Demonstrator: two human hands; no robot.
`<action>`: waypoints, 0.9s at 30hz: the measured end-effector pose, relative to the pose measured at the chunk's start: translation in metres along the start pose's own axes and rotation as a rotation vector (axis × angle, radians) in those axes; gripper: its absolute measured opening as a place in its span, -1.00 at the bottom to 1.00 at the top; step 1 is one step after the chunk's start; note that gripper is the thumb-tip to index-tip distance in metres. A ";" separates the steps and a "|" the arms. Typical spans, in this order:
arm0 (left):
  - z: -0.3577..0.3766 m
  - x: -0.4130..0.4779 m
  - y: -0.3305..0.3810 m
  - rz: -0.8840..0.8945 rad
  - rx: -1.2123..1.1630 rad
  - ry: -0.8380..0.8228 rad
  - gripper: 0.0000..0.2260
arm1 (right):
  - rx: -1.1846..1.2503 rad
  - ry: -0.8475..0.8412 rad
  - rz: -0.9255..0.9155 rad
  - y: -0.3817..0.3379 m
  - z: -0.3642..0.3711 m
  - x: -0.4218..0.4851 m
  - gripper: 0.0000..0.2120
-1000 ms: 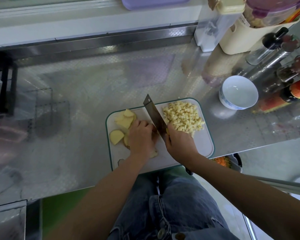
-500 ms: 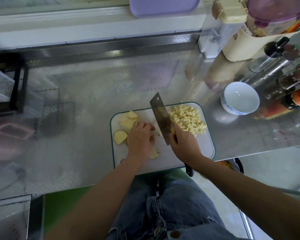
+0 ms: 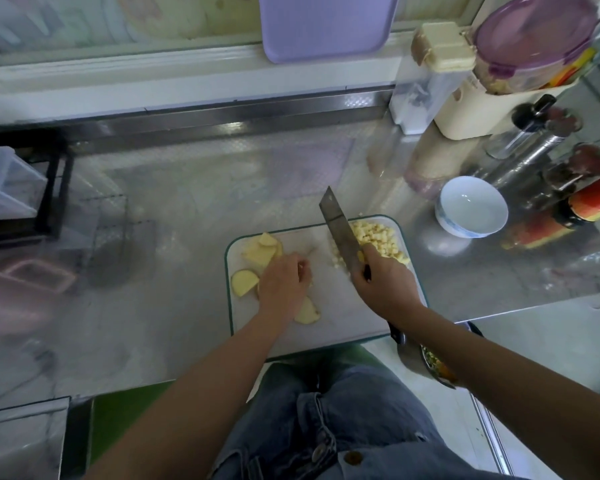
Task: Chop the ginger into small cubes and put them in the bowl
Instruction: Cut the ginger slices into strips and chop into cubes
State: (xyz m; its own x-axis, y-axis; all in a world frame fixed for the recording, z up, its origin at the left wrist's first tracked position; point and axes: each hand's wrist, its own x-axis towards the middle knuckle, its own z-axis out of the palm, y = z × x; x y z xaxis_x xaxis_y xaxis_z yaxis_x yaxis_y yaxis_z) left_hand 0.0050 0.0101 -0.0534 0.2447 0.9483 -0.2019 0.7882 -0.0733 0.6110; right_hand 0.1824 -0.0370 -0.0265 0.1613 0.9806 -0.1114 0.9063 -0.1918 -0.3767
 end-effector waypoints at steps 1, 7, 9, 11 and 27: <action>-0.002 0.003 0.009 -0.057 -0.159 -0.070 -0.77 | -0.020 0.023 -0.018 -0.002 -0.001 -0.001 -0.83; -0.006 0.023 0.058 -0.332 -0.781 -0.211 -0.64 | -0.156 0.027 -0.167 -0.007 -0.002 -0.017 -0.58; -0.004 0.029 0.061 -0.388 -0.716 -0.165 -0.74 | -0.152 -0.001 -0.215 -0.005 0.001 -0.024 -0.55; 0.000 0.032 0.059 -0.434 -0.664 -0.145 -0.82 | -0.080 -0.038 -0.218 0.000 -0.001 -0.028 -0.56; -0.007 0.040 0.046 -0.467 -0.725 -0.126 -0.71 | 0.218 -0.210 0.030 0.029 0.012 0.006 -0.51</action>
State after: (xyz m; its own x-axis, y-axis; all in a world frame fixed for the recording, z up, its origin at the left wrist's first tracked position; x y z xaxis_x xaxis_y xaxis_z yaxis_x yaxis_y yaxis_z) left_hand 0.0475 0.0470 -0.0279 0.0807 0.7877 -0.6107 0.2801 0.5701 0.7724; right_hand 0.2046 -0.0376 -0.0495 0.0822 0.9489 -0.3046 0.7934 -0.2473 -0.5562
